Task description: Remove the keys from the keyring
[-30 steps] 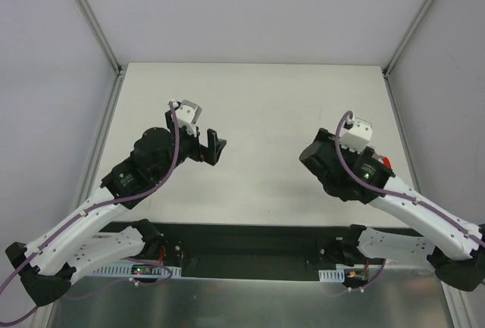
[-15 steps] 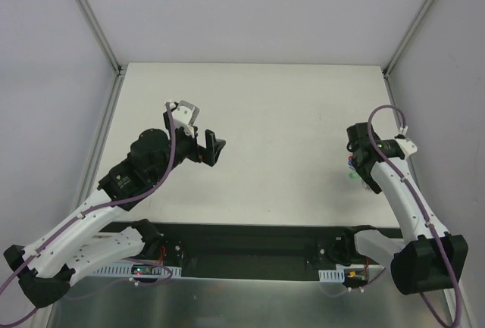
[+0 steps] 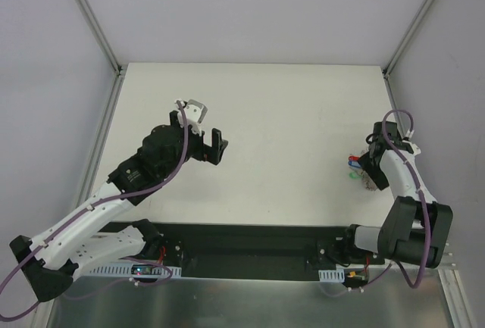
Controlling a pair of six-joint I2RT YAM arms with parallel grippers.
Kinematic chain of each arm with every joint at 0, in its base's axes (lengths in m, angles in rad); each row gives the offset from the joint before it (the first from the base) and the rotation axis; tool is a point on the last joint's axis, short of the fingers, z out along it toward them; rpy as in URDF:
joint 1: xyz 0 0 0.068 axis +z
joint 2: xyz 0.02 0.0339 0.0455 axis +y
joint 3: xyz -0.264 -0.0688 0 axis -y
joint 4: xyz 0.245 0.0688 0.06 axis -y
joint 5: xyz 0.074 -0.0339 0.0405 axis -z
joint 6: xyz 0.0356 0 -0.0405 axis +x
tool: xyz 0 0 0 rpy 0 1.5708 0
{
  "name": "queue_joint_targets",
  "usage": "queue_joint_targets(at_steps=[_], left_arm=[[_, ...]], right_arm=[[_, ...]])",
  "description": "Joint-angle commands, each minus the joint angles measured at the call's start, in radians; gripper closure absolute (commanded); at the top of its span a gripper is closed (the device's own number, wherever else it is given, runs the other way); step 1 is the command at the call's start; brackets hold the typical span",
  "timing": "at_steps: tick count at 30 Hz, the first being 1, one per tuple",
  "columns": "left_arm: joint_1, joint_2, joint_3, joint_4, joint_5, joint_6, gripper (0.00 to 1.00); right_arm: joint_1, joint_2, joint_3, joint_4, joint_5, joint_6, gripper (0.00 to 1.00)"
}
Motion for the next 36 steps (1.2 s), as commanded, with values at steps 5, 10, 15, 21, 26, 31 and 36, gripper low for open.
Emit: queue_joint_targets(at_steps=[5, 10, 15, 21, 26, 31, 36], left_arm=[[-0.009, 0.007, -0.018, 0.038, -0.11, 0.062, 0.01], [-0.01, -0.016, -0.033, 0.053, -0.135, 0.073, 0.01], [-0.009, -0.015, -0.032, 0.054, -0.124, 0.085, 0.01], [-0.009, -0.03, -0.03, 0.053, -0.061, 0.08, 0.01], [-0.009, -0.059, -0.03, 0.053, -0.032, 0.071, 0.01], [-0.009, -0.081, -0.032, 0.053, -0.039, 0.064, 0.01], [-0.009, -0.096, -0.033, 0.054, -0.033, 0.056, 0.01]], right_arm=[[-0.055, 0.106, -0.008, 0.248, -0.234, -0.27, 0.25], [-0.09, 0.155, 0.012, 0.313, -0.299, -0.313, 0.24], [-0.099, 0.282, 0.077, 0.298, -0.297, -0.345, 0.3], [-0.101, 0.356, 0.116, 0.307, -0.32, -0.388, 0.48], [-0.086, 0.348, 0.116, 0.311, -0.406, -0.442, 0.57], [0.019, 0.317, 0.127, 0.307, -0.483, -0.476, 0.6], [0.172, 0.302, 0.13, 0.311, -0.515, -0.45, 0.61]])
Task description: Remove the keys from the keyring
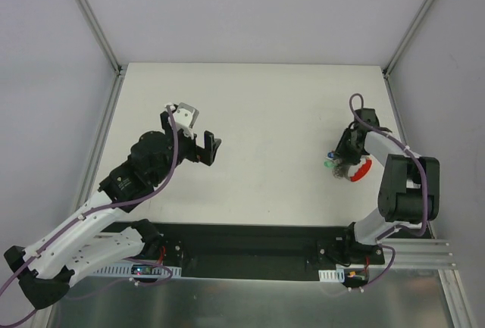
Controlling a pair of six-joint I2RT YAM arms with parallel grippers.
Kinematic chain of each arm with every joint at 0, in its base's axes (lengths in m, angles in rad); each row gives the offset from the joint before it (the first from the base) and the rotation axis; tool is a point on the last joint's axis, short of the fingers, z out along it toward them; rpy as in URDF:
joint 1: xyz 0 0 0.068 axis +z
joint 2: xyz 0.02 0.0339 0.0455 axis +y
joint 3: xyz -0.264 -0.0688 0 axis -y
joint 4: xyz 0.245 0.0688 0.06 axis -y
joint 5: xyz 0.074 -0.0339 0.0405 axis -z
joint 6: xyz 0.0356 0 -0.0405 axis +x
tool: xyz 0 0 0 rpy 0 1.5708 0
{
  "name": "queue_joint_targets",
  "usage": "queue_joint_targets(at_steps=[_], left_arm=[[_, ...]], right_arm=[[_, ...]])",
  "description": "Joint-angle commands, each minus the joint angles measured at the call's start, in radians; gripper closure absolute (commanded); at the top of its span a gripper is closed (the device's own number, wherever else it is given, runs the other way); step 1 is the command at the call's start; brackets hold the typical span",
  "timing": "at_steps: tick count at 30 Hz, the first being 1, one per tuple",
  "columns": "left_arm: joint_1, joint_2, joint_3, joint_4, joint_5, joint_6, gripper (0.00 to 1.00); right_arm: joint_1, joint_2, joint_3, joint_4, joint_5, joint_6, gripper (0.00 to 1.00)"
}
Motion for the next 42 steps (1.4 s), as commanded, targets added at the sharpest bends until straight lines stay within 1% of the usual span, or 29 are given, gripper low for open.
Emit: queue_joint_targets(at_steps=[1, 2, 4, 5, 7, 8, 10, 11, 12, 14, 17, 18, 21, 23, 28, 31, 33, 35, 38, 42], left_arm=[[-0.009, -0.025, 0.0, 0.03, 0.027, -0.013, 0.01], [-0.01, -0.028, 0.0, 0.03, 0.03, -0.015, 0.01], [-0.01, -0.03, -0.002, 0.03, 0.032, -0.015, 0.01], [-0.009, -0.031, 0.0, 0.03, 0.035, -0.016, 0.01], [-0.009, -0.033, 0.0, 0.03, 0.038, -0.018, 0.01], [-0.01, -0.031, -0.002, 0.03, 0.04, -0.018, 0.01], [-0.009, -0.034, 0.0, 0.03, 0.041, -0.019, 0.01], [-0.009, -0.034, -0.003, 0.03, 0.041, -0.019, 0.01], [-0.009, -0.034, -0.002, 0.03, 0.04, -0.019, 0.01], [-0.009, -0.033, -0.002, 0.03, 0.038, -0.019, 0.01], [-0.01, -0.031, -0.002, 0.03, 0.037, -0.018, 0.01], [-0.01, -0.033, -0.003, 0.03, 0.037, -0.018, 0.01], [-0.009, -0.031, -0.003, 0.032, 0.035, -0.018, 0.01], [-0.01, -0.03, -0.002, 0.03, 0.038, -0.018, 0.01], [-0.01, -0.031, -0.003, 0.032, 0.044, -0.019, 0.01], [-0.012, -0.028, -0.002, 0.032, 0.05, -0.021, 0.01], [-0.01, -0.03, 0.0, 0.03, 0.052, -0.021, 0.01], [-0.012, -0.034, -0.002, 0.03, 0.05, -0.019, 0.01], [-0.012, -0.039, -0.003, 0.03, 0.046, -0.019, 0.01], [-0.012, -0.044, -0.003, 0.03, 0.05, -0.019, 0.01]], right_arm=[[0.131, -0.049, 0.035, 0.004, -0.067, 0.009, 0.61], [0.195, -0.051, 0.033, 0.009, -0.066, 0.022, 0.61], [0.263, -0.045, 0.029, 0.03, -0.067, 0.058, 0.61], [0.335, -0.04, 0.026, 0.041, -0.064, 0.067, 0.61], [0.41, -0.017, 0.026, 0.062, -0.043, 0.104, 0.61], [0.479, -0.006, 0.027, 0.069, -0.035, 0.113, 0.61], [0.542, 0.009, 0.035, 0.075, 0.002, 0.131, 0.6], [0.596, 0.018, 0.043, 0.075, 0.002, 0.133, 0.61], [0.616, 0.017, 0.053, 0.067, 0.056, 0.133, 0.6], [0.65, -0.002, 0.063, 0.052, 0.09, 0.139, 0.6], [0.655, -0.072, 0.072, 0.023, 0.147, 0.139, 0.58], [0.653, -0.089, 0.076, -0.018, 0.225, 0.15, 0.58], [0.646, -0.152, 0.076, -0.097, 0.38, 0.214, 0.55], [0.613, -0.18, 0.053, -0.114, 0.39, 0.26, 0.54], [0.521, -0.203, 0.021, -0.114, 0.368, 0.283, 0.52], [0.482, -0.204, 0.006, -0.07, 0.327, 0.274, 0.51], [0.468, -0.198, 0.001, -0.03, 0.295, 0.266, 0.53], [0.446, -0.171, -0.002, 0.013, 0.27, 0.239, 0.59], [0.42, -0.129, -0.019, 0.091, 0.207, 0.184, 0.6], [0.411, -0.091, -0.01, 0.115, 0.12, 0.125, 0.6]])
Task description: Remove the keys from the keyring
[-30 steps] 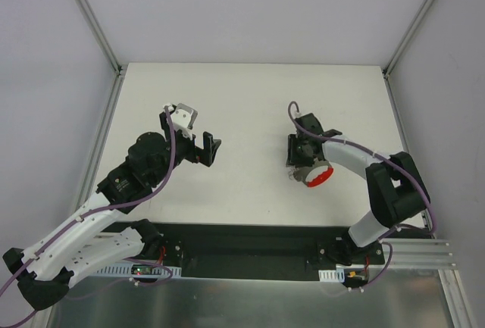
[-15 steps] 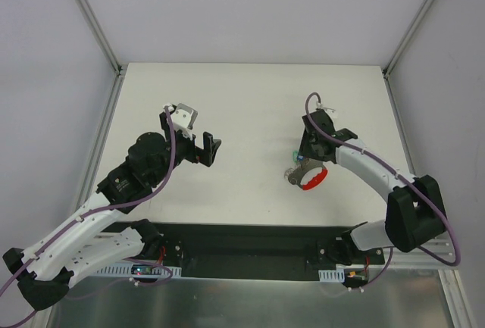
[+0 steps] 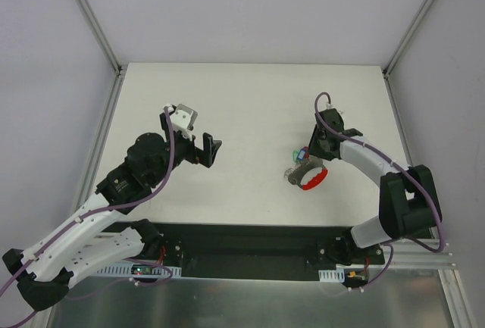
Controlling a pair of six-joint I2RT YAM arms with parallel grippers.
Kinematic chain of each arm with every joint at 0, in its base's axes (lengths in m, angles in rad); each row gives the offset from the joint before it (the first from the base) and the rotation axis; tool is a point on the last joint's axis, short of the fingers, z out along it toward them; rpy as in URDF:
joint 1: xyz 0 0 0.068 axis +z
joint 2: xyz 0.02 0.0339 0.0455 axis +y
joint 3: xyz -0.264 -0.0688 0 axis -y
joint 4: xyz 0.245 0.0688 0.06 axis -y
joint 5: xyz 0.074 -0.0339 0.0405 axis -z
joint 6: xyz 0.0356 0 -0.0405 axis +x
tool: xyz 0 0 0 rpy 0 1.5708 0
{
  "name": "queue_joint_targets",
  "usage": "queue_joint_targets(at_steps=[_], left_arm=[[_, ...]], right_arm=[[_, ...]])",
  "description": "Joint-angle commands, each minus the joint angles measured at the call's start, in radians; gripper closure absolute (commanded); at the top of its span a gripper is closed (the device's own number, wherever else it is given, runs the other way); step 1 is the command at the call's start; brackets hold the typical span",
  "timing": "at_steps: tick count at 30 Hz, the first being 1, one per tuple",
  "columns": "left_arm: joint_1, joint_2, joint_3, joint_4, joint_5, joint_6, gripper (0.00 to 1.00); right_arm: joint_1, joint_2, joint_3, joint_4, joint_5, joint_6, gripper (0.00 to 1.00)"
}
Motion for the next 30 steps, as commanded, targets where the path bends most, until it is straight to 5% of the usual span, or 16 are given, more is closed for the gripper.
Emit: queue_joint_targets(at_steps=[1, 18, 23, 30], left_arm=[[-0.012, -0.019, 0.0, 0.031, 0.01, -0.018, 0.01], [-0.012, -0.015, 0.0, 0.031, 0.016, -0.019, 0.01], [-0.012, -0.015, -0.001, 0.031, 0.011, -0.018, 0.01], [-0.012, -0.01, -0.001, 0.032, 0.014, -0.019, 0.01]], right_arm=[[-0.011, 0.045, 0.013, 0.069, -0.11, -0.078, 0.6], [0.054, 0.141, 0.029, 0.083, -0.127, -0.16, 0.76], [0.169, 0.145, 0.059, 0.087, -0.111, -0.172, 0.93], [0.327, 0.151, 0.111, 0.061, -0.078, -0.196, 0.93]])
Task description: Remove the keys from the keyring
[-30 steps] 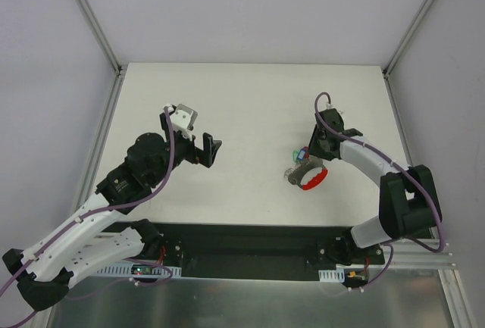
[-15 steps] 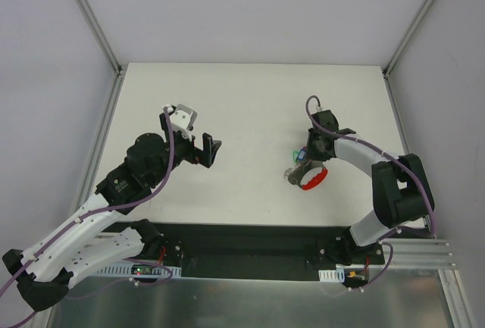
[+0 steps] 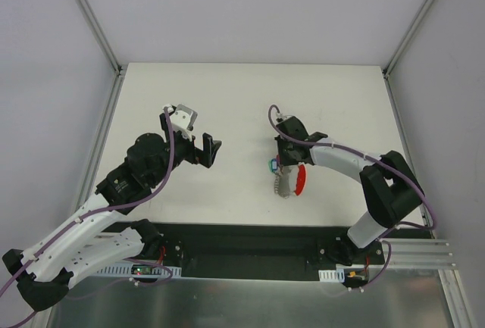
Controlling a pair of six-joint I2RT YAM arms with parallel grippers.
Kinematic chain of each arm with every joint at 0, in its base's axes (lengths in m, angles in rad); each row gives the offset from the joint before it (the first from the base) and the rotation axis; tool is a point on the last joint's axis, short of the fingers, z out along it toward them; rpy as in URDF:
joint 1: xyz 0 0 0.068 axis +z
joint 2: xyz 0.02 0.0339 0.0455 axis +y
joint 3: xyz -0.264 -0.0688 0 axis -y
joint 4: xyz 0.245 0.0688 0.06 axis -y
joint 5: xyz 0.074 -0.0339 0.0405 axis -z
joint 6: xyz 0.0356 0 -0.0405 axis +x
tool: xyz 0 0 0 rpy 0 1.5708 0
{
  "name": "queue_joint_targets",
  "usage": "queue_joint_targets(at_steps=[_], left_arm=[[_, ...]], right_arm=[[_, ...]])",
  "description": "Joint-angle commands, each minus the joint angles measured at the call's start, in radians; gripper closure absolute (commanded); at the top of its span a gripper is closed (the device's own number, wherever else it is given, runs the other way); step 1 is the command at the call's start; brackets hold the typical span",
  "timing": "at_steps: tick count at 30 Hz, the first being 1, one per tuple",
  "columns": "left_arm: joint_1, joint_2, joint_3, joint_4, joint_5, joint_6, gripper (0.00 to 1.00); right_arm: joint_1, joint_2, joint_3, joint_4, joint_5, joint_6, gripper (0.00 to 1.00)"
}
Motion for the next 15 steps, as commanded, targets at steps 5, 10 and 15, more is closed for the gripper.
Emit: queue_joint_targets(at_steps=[5, 10, 15], left_arm=[[-0.012, 0.0, 0.002, 0.03, 0.018, -0.019, 0.01], [-0.012, 0.008, -0.003, 0.03, 0.013, -0.019, 0.01], [-0.012, 0.02, -0.004, 0.03, 0.018, -0.025, 0.01]], right_arm=[[0.108, -0.042, 0.056, -0.031, 0.023, -0.021, 0.92], [0.114, -0.083, 0.033, -0.019, 0.012, -0.014, 0.91], [0.116, -0.065, 0.021, -0.01, 0.003, -0.007, 0.87]])
